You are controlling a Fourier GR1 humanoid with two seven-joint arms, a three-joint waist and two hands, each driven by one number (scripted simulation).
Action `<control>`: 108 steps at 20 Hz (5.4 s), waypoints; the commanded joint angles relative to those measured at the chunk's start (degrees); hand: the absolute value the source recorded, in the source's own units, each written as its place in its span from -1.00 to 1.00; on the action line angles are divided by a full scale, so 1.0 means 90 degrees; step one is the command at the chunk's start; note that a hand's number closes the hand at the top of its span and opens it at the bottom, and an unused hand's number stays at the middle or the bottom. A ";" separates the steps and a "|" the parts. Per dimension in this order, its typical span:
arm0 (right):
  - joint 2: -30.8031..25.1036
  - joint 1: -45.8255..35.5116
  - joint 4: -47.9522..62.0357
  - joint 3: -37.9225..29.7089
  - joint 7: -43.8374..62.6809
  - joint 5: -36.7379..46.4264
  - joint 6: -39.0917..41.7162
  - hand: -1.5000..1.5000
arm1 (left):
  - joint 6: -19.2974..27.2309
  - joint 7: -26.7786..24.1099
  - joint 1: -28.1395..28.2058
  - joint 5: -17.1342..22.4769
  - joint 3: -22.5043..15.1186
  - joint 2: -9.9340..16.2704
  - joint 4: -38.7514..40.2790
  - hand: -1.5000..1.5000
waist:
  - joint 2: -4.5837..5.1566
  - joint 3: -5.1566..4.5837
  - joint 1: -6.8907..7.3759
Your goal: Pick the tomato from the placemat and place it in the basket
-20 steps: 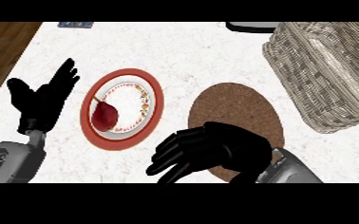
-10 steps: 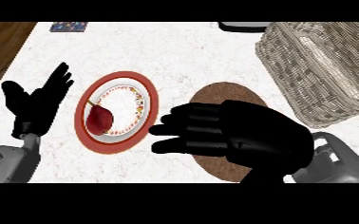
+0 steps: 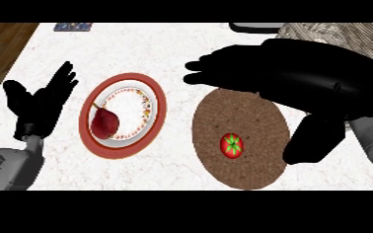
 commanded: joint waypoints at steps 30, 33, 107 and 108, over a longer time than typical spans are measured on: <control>0.1233 0.2653 0.2233 -0.0151 -0.4466 0.2729 -0.0802 -1.00 | -0.0425 -0.0217 -0.0148 -0.0748 0.0568 -0.0641 0.0427 0.00 | 0.0054 0.0017 0.0043; 0.1314 0.2824 0.2752 -0.0150 -0.5040 0.2848 -0.0971 -1.00 | -0.0514 0.0012 -0.0023 -0.0734 0.0586 -0.0641 0.0163 0.00 | 0.0047 0.0018 0.0048; 0.3799 0.0838 0.4884 -0.3817 0.1693 0.5560 -0.6907 1.00 | -0.1575 0.0403 -0.0194 -0.1759 0.1523 -0.1454 -0.0189 0.00 | 0.0174 0.0034 0.0625; 0.3800 0.0679 0.4882 -0.3789 0.1854 0.5599 -0.7389 1.00 | -0.1618 0.0461 -0.0194 -0.1780 0.1416 -0.1503 -0.0188 0.00 | 0.0178 0.0034 0.0698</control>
